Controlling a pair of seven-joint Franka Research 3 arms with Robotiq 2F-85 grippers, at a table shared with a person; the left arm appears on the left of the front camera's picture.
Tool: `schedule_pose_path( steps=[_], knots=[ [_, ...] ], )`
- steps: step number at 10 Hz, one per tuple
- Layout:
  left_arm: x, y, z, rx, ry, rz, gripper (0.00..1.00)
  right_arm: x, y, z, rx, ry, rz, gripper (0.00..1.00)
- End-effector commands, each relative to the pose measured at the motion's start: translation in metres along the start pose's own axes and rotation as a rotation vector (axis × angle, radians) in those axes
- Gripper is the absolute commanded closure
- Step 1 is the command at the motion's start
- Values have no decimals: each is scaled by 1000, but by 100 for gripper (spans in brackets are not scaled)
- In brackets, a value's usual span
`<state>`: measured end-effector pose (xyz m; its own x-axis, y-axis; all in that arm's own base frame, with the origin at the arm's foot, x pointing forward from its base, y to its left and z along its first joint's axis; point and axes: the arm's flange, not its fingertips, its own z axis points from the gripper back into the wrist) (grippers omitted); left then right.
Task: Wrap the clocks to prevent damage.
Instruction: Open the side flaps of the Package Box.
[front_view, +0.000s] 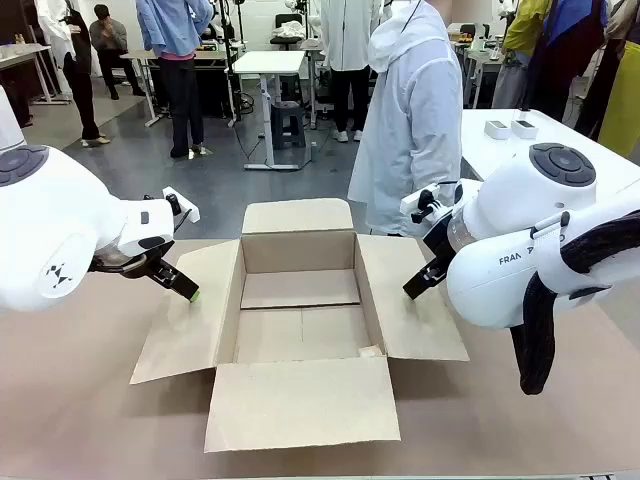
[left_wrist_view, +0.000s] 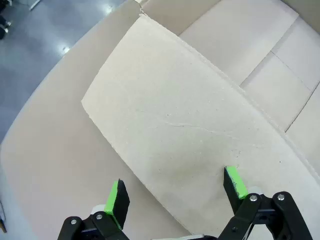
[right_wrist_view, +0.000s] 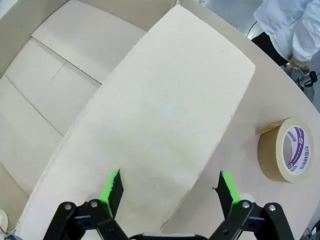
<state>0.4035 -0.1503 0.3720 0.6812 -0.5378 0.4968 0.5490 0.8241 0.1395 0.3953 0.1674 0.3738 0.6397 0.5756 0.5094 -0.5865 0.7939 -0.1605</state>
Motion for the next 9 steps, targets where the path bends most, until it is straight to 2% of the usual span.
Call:
schedule_pose_path(
  steps=[1, 9],
  knots=[
    [0, 0, 0, 0, 0, 0, 0, 0, 0, 0, 0, 0, 0, 0],
    [0, 0, 0, 0, 0, 0, 0, 0, 0, 0, 0, 0, 0, 0]
  ],
)
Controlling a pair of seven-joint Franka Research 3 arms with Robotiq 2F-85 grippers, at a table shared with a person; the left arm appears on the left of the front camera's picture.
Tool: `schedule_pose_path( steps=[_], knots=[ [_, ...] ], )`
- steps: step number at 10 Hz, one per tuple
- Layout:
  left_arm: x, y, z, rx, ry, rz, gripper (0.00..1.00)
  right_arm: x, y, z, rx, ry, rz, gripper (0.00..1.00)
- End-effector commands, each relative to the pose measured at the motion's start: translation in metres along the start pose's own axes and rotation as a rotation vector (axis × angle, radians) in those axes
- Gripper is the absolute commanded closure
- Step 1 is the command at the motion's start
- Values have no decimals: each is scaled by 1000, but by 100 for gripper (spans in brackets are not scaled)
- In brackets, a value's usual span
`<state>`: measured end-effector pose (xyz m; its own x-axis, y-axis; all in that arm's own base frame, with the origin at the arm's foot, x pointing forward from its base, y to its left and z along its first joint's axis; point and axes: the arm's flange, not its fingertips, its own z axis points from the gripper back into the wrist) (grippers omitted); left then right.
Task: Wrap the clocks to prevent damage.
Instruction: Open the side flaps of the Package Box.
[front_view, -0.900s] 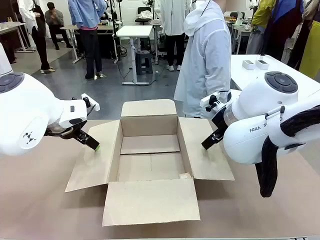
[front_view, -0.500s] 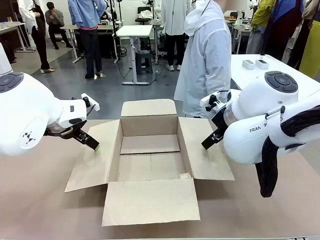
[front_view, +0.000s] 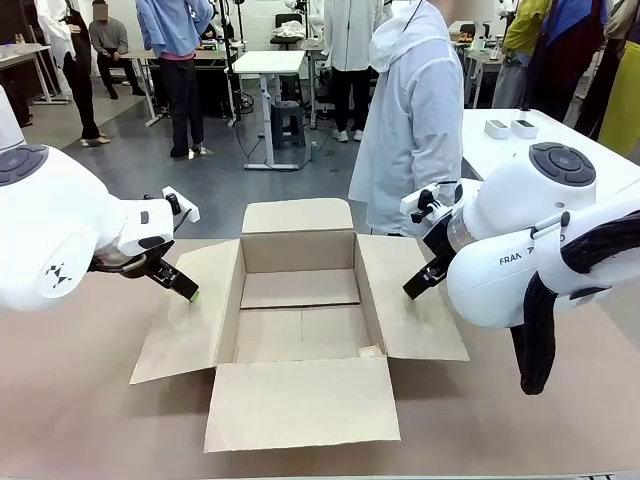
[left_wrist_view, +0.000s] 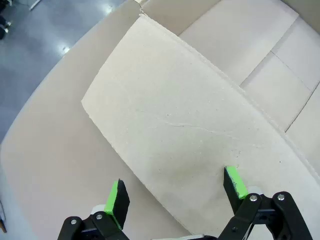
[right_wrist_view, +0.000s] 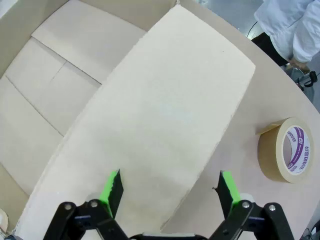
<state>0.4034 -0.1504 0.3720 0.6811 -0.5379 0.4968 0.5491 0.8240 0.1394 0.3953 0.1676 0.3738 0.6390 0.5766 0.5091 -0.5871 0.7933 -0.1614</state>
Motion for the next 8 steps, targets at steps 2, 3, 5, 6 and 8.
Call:
schedule_pose_path(
  steps=[2, 3, 5, 6, 8],
  knots=[
    [0, 0, 0, 0, 0, 0, 0, 0, 0, 0, 0, 0, -1, 0],
    [0, 0, 0, 0, 0, 0, 0, 0, 0, 0, 0, 0, -1, 0],
    [0, 0, 0, 0, 0, 0, 0, 0, 0, 0, 0, 0, 0, 0],
    [11, 13, 31, 33, 16, -44, 0, 12, -2, 27, -21, -33, -18, 0],
    [32, 37, 95, -34, 31, -21, 0, 44, -12, 101, -50, -39, -28, 0]
  ],
)
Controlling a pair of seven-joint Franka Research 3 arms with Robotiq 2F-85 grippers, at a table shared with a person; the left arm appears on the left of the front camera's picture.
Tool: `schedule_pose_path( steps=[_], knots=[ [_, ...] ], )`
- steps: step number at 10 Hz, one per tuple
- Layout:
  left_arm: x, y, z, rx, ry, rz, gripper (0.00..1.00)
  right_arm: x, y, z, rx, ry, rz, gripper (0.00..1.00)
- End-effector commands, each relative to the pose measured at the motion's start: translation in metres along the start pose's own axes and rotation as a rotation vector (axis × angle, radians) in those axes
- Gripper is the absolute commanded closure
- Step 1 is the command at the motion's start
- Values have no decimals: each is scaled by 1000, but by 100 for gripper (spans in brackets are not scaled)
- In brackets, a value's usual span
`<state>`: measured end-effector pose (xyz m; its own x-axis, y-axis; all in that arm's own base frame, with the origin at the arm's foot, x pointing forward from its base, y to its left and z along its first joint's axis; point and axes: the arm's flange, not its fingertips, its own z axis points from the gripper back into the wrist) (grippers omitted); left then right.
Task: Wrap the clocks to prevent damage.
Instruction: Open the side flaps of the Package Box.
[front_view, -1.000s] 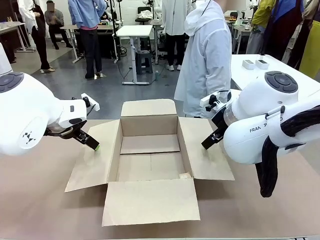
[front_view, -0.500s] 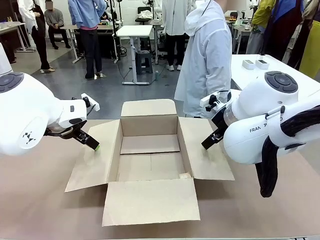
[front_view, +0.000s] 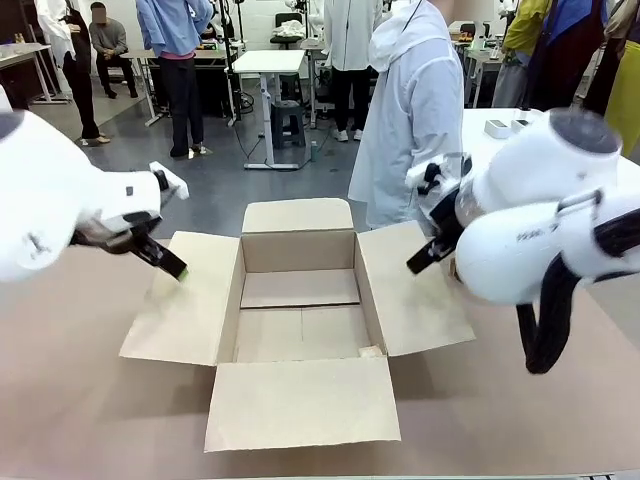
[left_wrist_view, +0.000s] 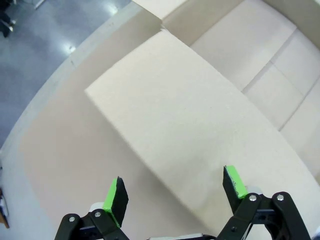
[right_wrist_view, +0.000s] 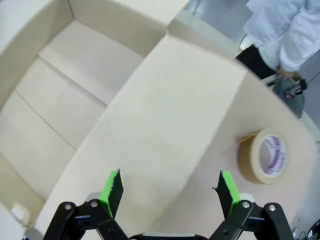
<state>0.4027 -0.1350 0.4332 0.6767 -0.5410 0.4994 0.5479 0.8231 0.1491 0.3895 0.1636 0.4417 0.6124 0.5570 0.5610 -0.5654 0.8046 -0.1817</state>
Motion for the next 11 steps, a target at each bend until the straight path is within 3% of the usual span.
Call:
schedule_pose_path(
  steps=[1, 4, 6, 11],
  knots=[
    [25, 24, 62, -49, 80, -46, 0, 37, -8, 66, -30, 54, -28, 0],
    [69, 25, 133, -45, 208, -92, 0, 98, -10, 151, -83, 198, -6, 0],
    [90, 23, 170, -21, 211, -67, 0, 117, -9, 168, -102, 255, -27, 0],
    [79, 19, 167, -55, 199, -77, 0, 103, -8, 179, -79, 214, -9, 0]
  ],
)
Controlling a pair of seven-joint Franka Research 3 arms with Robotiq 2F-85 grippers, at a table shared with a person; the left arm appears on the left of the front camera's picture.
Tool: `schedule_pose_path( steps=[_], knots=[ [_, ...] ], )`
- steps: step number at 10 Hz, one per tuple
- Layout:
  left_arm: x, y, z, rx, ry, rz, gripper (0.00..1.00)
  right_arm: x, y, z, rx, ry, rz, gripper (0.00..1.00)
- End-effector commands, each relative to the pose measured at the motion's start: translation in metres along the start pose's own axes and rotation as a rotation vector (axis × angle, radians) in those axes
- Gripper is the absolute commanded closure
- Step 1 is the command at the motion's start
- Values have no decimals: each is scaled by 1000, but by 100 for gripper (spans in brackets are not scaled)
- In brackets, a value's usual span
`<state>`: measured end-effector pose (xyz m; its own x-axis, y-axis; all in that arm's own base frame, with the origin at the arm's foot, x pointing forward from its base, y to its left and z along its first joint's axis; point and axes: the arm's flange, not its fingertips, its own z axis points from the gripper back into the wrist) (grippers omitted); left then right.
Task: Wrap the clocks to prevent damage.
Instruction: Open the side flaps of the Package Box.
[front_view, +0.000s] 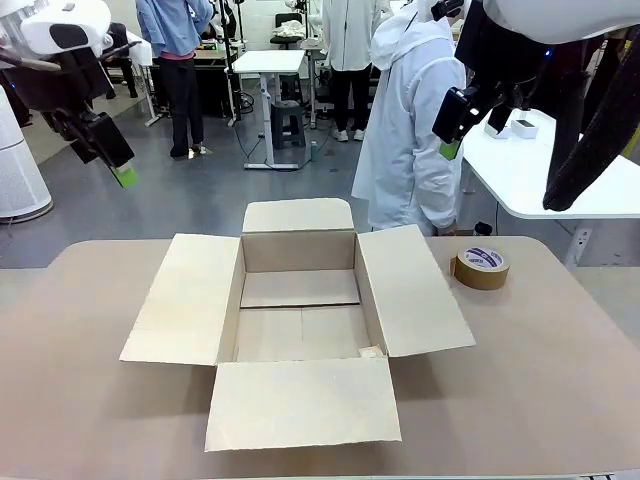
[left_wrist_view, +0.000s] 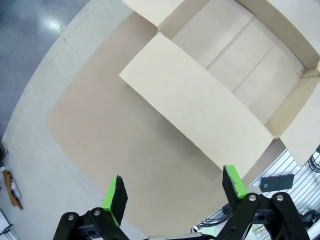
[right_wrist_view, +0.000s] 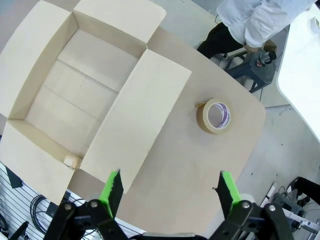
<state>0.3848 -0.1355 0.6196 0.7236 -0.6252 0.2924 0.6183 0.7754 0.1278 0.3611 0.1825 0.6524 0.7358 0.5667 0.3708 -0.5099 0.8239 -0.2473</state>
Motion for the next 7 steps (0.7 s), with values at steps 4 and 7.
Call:
schedule_pose_path(
  steps=[4, 7],
  knots=[
    [-8, 46, 15, -371, 76, -419, 0, -13, -37, -7, 223, -81, 167, 0],
    [-27, 92, 29, -622, -27, -755, 0, -39, -82, -15, 458, -336, 323, 0]
  ],
)
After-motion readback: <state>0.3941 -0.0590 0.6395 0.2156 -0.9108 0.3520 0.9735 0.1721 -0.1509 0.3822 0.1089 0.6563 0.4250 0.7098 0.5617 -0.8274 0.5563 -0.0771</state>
